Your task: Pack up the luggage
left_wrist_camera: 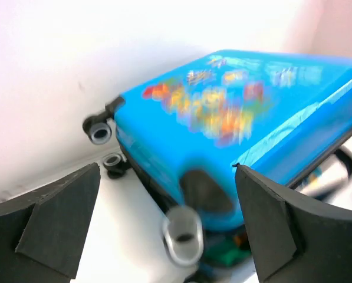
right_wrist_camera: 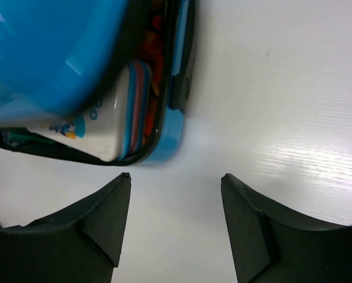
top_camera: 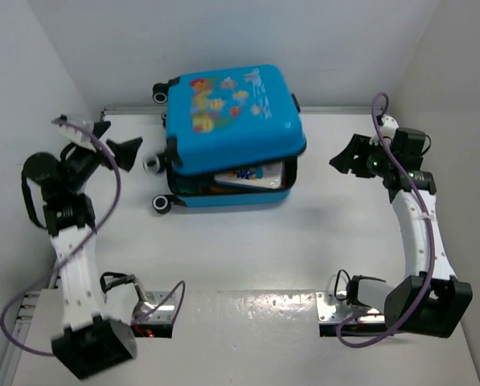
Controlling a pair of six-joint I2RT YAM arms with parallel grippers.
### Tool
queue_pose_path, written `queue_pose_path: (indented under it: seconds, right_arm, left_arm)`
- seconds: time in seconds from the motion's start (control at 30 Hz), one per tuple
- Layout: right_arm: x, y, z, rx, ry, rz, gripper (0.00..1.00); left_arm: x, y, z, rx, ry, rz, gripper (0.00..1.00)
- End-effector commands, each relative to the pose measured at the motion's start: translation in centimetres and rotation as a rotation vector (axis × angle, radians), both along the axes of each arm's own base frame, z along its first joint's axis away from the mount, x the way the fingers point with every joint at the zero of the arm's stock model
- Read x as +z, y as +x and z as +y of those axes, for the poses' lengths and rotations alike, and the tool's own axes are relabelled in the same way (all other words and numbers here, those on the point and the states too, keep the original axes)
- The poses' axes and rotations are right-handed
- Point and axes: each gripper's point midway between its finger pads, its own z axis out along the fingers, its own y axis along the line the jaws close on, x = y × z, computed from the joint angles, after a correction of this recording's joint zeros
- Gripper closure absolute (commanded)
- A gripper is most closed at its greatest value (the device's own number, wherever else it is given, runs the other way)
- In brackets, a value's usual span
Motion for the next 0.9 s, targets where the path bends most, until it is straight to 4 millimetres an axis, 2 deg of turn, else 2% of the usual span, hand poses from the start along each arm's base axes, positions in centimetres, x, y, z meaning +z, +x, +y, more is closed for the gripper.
queue_pose_path:
  seconds: [0.0, 0.03, 0.1, 0.13, 0.2, 0.23, 0.27, 0.3, 0.4, 0.43, 0.47, 0.5, 0.53, 0.57, 0.6, 0.63, 0.7, 0.73, 0.77, 0.83, 0.87]
  right_arm:
    - [0.2, -0.8, -1.1, 0.018, -0.039, -0.044, 0.38]
    - [-0.2, -0.8, -1.5, 0.005, -0.033, -0.033, 0.38]
    - [-0.3, -0.6, -1.5, 0.002, -0.021, -0.030, 0.38]
    - [-0.4, -0.5, -1.6, -0.004, -0.014, -0.028, 0.38]
    - [-0.5, 0.0, -1.5, -0.006, 0.002, -0.024, 0.38]
    - [-0.4, 0.2, -1.4, -0.005, 0.004, -0.029, 0.38]
    - [-0.4, 0.5, -1.4, 0.002, 0.005, -0.029, 0.38]
    - [-0.7, 0.7, -1.3, 0.005, 0.007, -0.022, 0.38]
    - [-0.8, 1.8, -1.3, 0.016, 0.000, -0.038, 0.39]
    - [-1.3, 2.6, -1.4, 0.016, -0.005, -0.036, 0.39]
    - [-1.2, 3.0, -1.3, 0.011, -0.008, -0.040, 0.39]
    - [-1.4, 3.4, -1.2, 0.003, 0.005, -0.032, 0.39]
    - [-2.2, 4.5, -1.4, -0.005, 0.012, -0.023, 0.39]
    - [-1.8, 5.1, -1.3, -0.004, 0.018, -0.030, 0.39]
    - [-1.3, 5.9, -1.1, -0.014, 0.039, -0.036, 0.40]
    - [-2.2, 6.5, -1.0, -0.016, 0.050, -0.012, 0.40]
    - [-2.5, 8.0, -0.7, -0.035, 0.096, 0.014, 0.45]
    - [-2.6, 8.9, -0.5, -0.030, 0.115, 0.020, 0.46]
    - [-2.5, 9.8, -0.2, -0.028, 0.148, 0.032, 0.47]
    - [-3.0, 11.2, -0.1, -0.043, 0.192, 0.066, 0.52]
    - [-3.0, 12.2, -0.1, -0.051, 0.222, 0.081, 0.54]
  left_arm:
    - [-3.4, -5.7, -2.1, -0.092, 0.242, 0.036, 0.00]
    - [-5.5, -7.1, -2.4, -0.128, 0.290, 0.095, 0.00]
    - [-6.9, -8.4, -2.8, -0.169, 0.376, 0.124, 0.00]
    - [-7.9, -8.6, -2.9, -0.176, 0.352, 0.159, 0.00]
    - [-8.6, -7.3, -1.5, -0.097, 0.328, 0.197, 0.00]
    - [-9.4, -6.4, -0.6, -0.042, 0.225, 0.271, 0.00]
    - [-8.1, -4.9, 0.7, 0.027, 0.213, 0.224, 0.00]
    - [-8.1, -3.8, 2.6, 0.129, 0.178, 0.245, 0.00]
    - [-8.3, -0.9, 6.0, 0.263, 0.039, 0.361, 0.00]
    - [-8.6, -0.2, 6.8, 0.295, 0.000, 0.398, 0.00]
    - [-8.0, 0.5, 7.7, 0.336, -0.061, 0.418, 0.00]
    - [-9.4, 1.5, 9.5, 0.391, -0.099, 0.473, 0.00]
    - [-9.7, 2.1, 9.9, 0.402, -0.121, 0.494, 0.00]
    - [-8.7, 3.0, 10.7, 0.415, -0.139, 0.468, 0.00]
    - [-8.9, 3.7, 11.9, 0.460, -0.136, 0.470, 0.00]
    - [-10.3, 5.1, 12.4, 0.472, -0.149, 0.505, 0.00]
    - [-10.1, 7.1, 13.4, 0.504, -0.137, 0.501, 0.00]
    - [-12.7, 8.7, 12.9, 0.440, -0.139, 0.566, 0.00]
    - [-12.2, 9.9, 12.8, 0.400, -0.142, 0.558, 0.02]
    - [-13.6, 12.1, 11.5, 0.310, -0.180, 0.601, 0.08]
    - [-16.1, 13.4, 11.5, 0.301, -0.206, 0.662, 0.15]
